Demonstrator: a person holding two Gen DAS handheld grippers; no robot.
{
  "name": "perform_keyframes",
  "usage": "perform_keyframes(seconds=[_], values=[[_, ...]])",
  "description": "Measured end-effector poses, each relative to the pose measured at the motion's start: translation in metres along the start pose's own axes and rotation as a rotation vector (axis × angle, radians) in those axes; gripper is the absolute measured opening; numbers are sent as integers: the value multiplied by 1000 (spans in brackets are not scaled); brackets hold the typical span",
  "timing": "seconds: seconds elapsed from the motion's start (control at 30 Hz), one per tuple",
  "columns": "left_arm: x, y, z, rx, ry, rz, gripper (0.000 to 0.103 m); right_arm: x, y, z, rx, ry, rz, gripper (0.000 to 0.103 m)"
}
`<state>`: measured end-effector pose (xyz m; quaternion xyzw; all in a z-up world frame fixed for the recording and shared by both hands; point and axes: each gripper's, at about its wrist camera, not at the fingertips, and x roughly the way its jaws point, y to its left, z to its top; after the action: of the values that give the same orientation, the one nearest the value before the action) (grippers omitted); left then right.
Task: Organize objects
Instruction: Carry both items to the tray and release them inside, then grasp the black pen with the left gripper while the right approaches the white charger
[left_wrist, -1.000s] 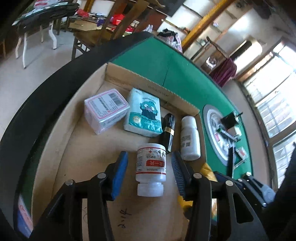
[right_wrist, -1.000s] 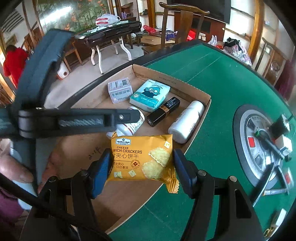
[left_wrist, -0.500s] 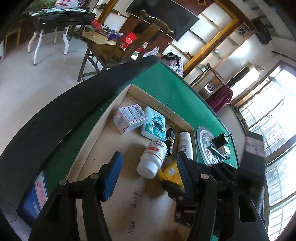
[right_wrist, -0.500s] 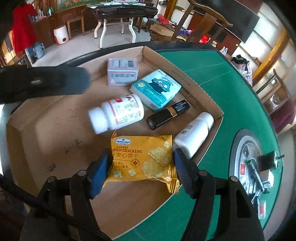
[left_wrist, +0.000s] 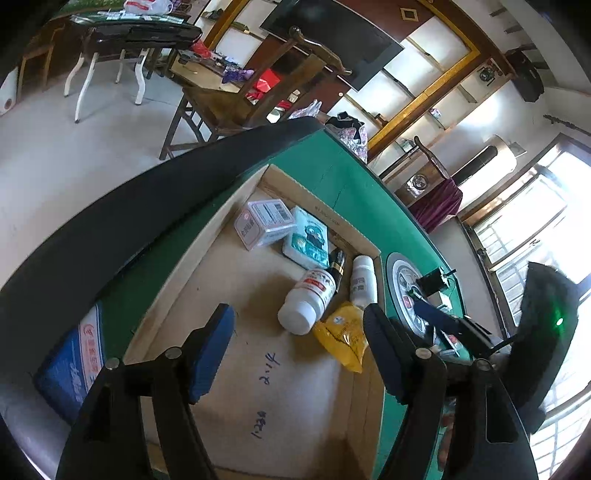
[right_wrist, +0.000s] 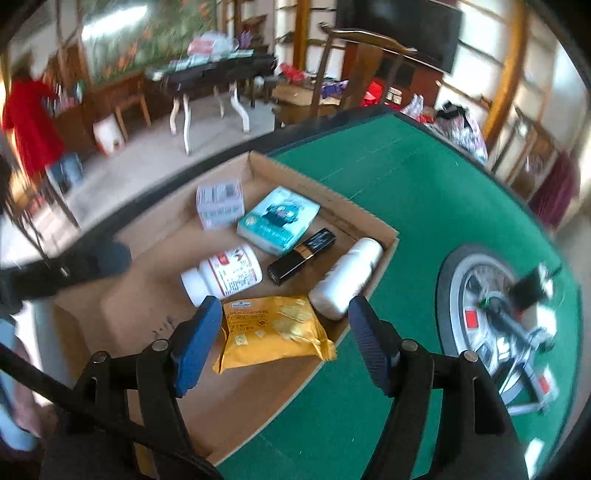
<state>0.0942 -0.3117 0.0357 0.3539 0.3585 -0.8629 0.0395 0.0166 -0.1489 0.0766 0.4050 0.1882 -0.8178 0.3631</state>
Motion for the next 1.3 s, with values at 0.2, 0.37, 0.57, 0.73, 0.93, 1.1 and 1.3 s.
perform_keyframes(seconds=[0.2,0.37,0.57,0.73,0.93,1.1,1.3], values=[[-3,-27,-12,80,2,-21,67,-40,-64,-22,275,-86,72,72],[29,-61,-27,107,145,-191,67,-72,-116,-60,419,-122,34,72],[81,-80,-30,68,272,-186,66,-119,-169,-108,544,-181,4,72],[75,-96,-37,131,256,-154,66,-157,-239,-154,695,-211,-153,77],[54,-136,-67,274,267,-206,67,-162,-300,-198,850,-180,-242,79],[52,-162,-85,377,282,-187,67,-135,-320,-207,895,-122,-224,79],[55,-174,-94,419,287,-137,67,-104,-315,-205,824,-45,-241,79]])
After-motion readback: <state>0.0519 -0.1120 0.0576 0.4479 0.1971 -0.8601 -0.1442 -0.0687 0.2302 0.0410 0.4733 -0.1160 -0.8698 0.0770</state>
